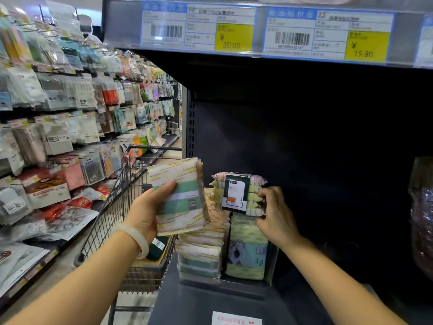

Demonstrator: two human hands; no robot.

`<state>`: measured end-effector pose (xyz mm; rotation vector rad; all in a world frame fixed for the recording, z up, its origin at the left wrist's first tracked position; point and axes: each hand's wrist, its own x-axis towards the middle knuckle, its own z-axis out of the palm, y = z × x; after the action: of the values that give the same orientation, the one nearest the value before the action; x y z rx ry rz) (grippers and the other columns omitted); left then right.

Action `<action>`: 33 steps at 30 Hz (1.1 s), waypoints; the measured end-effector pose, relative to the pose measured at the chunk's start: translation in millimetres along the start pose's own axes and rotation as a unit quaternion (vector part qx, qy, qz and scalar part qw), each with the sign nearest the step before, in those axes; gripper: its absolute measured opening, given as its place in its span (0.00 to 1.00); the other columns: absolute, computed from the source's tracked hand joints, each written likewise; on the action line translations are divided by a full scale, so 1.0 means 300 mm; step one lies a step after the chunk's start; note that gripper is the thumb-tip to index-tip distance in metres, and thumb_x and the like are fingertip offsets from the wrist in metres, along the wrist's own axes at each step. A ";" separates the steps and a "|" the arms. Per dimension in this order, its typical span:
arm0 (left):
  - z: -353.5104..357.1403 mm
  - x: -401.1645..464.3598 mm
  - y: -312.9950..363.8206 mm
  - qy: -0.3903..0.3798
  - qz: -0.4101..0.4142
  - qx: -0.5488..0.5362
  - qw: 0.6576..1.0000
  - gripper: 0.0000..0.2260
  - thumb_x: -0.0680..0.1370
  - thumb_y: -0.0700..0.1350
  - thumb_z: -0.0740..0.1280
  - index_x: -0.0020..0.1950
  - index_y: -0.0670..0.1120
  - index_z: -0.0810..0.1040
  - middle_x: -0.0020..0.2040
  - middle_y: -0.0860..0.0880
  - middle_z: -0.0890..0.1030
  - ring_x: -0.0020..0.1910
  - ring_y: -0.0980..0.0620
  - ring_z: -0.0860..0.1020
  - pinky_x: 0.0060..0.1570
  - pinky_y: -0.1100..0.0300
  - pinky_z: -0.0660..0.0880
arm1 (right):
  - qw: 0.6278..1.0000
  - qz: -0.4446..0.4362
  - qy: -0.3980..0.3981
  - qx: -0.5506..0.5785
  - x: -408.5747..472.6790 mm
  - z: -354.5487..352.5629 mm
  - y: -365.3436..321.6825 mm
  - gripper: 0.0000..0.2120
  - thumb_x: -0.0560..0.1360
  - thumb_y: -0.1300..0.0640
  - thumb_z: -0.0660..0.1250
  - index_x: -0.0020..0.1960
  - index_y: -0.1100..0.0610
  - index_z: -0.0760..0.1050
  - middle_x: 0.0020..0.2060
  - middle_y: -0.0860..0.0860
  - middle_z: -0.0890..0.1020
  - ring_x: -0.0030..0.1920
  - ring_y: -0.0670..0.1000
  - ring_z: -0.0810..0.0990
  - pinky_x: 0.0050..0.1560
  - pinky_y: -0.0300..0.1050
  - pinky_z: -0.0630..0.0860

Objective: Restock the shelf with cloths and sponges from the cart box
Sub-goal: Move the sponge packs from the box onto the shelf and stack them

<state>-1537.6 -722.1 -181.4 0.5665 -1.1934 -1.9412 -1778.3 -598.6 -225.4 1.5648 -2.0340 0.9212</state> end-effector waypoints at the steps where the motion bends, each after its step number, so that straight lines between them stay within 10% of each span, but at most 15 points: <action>1: 0.003 -0.004 -0.001 0.001 0.000 -0.003 1.000 0.25 0.60 0.51 0.75 0.52 0.41 0.77 0.34 0.48 0.84 0.31 0.49 0.83 0.31 0.57 0.80 | 1.000 0.004 -0.008 0.010 -0.002 -0.004 0.004 0.31 0.61 0.70 0.75 0.57 0.54 0.63 0.53 0.58 0.72 0.44 0.54 0.78 0.38 0.42 0.75; 9: 0.039 -0.023 -0.008 0.007 -0.009 -0.005 1.000 0.17 0.64 0.48 0.71 0.49 0.43 0.77 0.36 0.47 0.84 0.34 0.48 0.82 0.36 0.55 0.82 | 0.987 0.063 -0.092 0.114 -0.043 -0.095 0.016 0.22 0.70 0.68 0.66 0.62 0.59 0.70 0.55 0.46 0.68 0.56 0.44 0.70 0.51 0.20 0.60; 15: 0.103 -0.066 -0.031 -0.011 -0.014 -0.013 1.000 0.18 0.64 0.49 0.71 0.51 0.43 0.79 0.43 0.45 0.84 0.42 0.44 0.82 0.51 0.47 0.77 | 0.978 0.077 -0.136 0.140 -0.074 -0.159 0.006 0.21 0.73 0.65 0.65 0.65 0.54 0.72 0.58 0.42 0.69 0.59 0.41 0.69 0.59 0.33 0.62; 21: 0.158 -0.126 -0.108 -0.018 -0.008 0.037 0.999 0.22 0.65 0.46 0.75 0.56 0.42 0.78 0.47 0.45 0.84 0.43 0.46 0.82 0.38 0.57 0.81 | 0.944 0.131 -0.033 0.300 -0.115 -0.207 -0.039 0.07 0.76 0.60 0.66 0.48 0.47 0.76 0.47 0.42 0.79 0.46 0.35 0.77 0.50 0.30 0.70; 25: 0.235 -0.189 -0.202 -0.046 0.002 0.121 0.992 0.25 0.64 0.42 0.78 0.59 0.43 0.75 0.53 0.45 0.84 0.49 0.47 0.83 0.47 0.54 0.80 | 0.871 0.137 -0.128 0.455 -0.148 -0.237 -0.058 0.18 0.70 0.55 0.70 0.56 0.43 0.69 0.54 0.48 0.79 0.54 0.42 0.79 0.54 0.36 0.75; 33: 0.270 -0.264 -0.355 -0.056 0.102 0.388 0.914 0.33 0.69 0.43 0.76 0.65 0.60 0.61 0.61 0.60 0.73 0.63 0.60 0.72 0.63 0.64 0.70 | 0.898 0.126 -0.214 0.362 -0.251 -0.188 0.016 0.38 0.55 0.47 0.79 0.61 0.38 0.65 0.57 0.41 0.76 0.58 0.41 0.77 0.59 0.37 0.75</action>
<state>-1587.4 -587.0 -240.4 0.6900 -2.0216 -1.2848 -1765.6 -506.1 -238.0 2.0453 -2.3853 1.7104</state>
